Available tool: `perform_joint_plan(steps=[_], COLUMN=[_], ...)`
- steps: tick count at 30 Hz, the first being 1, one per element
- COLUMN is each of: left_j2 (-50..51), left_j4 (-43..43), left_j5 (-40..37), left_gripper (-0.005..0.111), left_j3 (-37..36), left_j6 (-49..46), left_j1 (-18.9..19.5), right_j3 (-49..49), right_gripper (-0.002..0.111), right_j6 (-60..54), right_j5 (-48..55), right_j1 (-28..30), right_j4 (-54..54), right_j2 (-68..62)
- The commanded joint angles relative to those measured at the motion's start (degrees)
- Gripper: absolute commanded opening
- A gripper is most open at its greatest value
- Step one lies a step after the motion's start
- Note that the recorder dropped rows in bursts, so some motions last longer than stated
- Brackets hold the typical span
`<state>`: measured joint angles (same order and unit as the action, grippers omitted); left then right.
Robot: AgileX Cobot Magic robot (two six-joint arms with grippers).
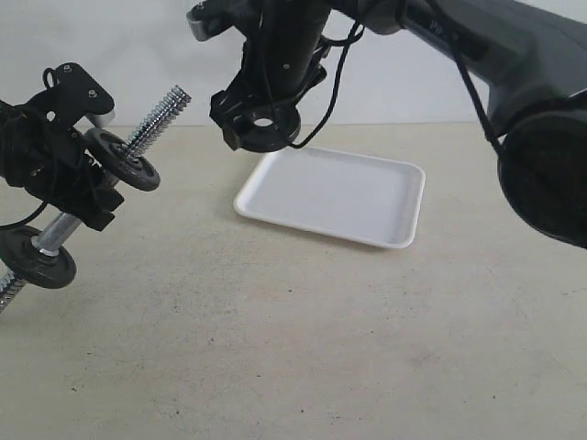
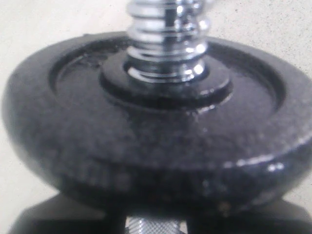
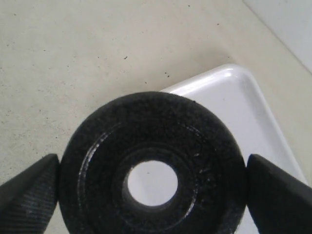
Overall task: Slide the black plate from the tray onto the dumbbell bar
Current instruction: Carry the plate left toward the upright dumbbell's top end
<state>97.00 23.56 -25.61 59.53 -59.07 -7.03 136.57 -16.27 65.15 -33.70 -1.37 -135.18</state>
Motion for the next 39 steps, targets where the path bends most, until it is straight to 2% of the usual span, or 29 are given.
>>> perform_joint_plan(steps=[1,3,5,15,25,28,34,39], left_j2=[-3.68,-3.68,-3.68,-3.68,-3.68,-3.68,-3.68,-3.68], left_j4=[3.26,3.25,3.25,3.25,3.64,3.64,3.60,3.60], left_j5=[6.51,6.77,6.77,6.77,6.74,6.74,6.83,6.72], left_gripper=[0.004,0.004,0.004,0.004,0.004,0.004,0.004,0.004], left_j3=[1.81,1.81,1.81,1.81,1.81,1.81,1.81,1.81], left_j6=[0.31,0.31,0.31,0.31,0.31,0.31,0.11,-0.72], left_j1=[0.11,0.11,0.11,0.11,0.11,0.11,0.11,0.11], right_j3=[0.53,0.53,0.53,0.53,0.53,0.28,-6.00,-8.00], right_gripper=[0.000,0.000,0.000,0.000,0.000,0.000,0.000,0.000], right_j6=[-5.49,-9.46,-12.72,-11.34,-10.98,-14.62,-28.19,-30.49], right_j5=[-2.04,-0.98,-0.07,2.45,4.82,4.82,4.82,4.82], right_j1=[0.01,0.01,0.01,1.21,9.57,12.27,16.13,16.59], right_j4=[-10.32,-17.00,-19.30,-13.24,-14.24,-21.37,-46.52,-50.14], right_j2=[0.68,0.91,1.23,1.28,0.02,-1.15,-1.48,-1.48])
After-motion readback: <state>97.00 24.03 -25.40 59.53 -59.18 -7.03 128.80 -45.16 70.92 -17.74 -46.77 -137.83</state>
